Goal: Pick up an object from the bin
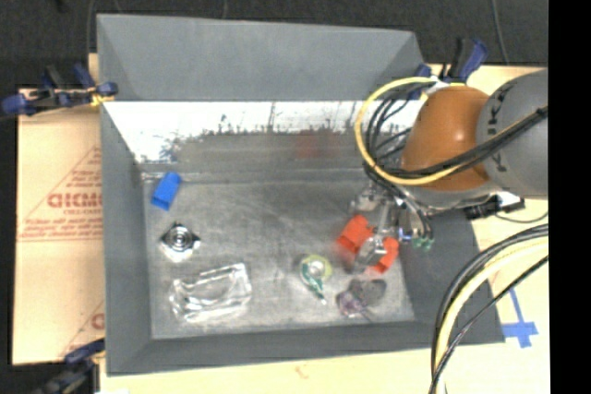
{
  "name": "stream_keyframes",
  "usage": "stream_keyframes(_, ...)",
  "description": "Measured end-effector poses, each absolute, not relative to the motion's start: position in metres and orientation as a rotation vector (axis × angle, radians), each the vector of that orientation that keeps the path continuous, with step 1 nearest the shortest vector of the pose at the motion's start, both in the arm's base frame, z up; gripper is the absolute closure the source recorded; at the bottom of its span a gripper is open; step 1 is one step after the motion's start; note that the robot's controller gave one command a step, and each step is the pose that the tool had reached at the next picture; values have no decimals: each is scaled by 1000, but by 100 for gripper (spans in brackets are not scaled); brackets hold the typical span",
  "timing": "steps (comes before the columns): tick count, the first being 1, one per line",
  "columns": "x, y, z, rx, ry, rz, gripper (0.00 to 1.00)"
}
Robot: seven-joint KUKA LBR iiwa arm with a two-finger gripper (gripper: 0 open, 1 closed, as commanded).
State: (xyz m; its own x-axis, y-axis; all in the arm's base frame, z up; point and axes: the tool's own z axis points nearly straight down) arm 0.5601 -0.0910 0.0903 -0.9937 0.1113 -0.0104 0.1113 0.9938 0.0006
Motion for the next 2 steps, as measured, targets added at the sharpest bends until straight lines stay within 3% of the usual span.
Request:
stream_keyframes(1, 559, -91, 87, 174, 3131, -1, 100)
stream_keyframes(2, 535, -124, 240, -367, 3111, -8, 100)
